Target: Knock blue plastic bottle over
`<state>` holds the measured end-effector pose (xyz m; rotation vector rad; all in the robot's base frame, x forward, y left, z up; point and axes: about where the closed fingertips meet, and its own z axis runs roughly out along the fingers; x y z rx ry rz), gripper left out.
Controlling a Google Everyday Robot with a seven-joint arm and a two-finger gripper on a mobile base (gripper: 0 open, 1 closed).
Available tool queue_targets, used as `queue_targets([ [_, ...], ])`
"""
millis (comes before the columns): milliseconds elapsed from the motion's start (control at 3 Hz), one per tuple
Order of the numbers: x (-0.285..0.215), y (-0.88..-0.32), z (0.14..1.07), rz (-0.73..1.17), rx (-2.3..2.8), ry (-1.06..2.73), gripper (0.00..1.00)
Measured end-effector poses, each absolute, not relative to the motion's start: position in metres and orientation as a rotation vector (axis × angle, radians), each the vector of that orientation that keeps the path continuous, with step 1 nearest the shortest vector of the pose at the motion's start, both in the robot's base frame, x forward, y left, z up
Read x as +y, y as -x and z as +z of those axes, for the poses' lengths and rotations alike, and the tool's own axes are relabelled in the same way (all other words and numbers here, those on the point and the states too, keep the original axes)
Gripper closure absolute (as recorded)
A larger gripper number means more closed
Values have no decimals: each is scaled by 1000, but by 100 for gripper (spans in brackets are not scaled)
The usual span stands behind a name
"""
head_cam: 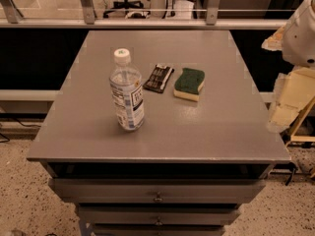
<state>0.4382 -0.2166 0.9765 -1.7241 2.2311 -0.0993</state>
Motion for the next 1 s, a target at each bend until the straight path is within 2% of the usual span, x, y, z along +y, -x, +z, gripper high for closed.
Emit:
queue_targets([
  [333,-217,-438,977,-99,2231,1724,0],
  [667,-177,-452,980,-22,2144,1765,0],
  [1000,-98,-476,986,117,1979,1841,0],
])
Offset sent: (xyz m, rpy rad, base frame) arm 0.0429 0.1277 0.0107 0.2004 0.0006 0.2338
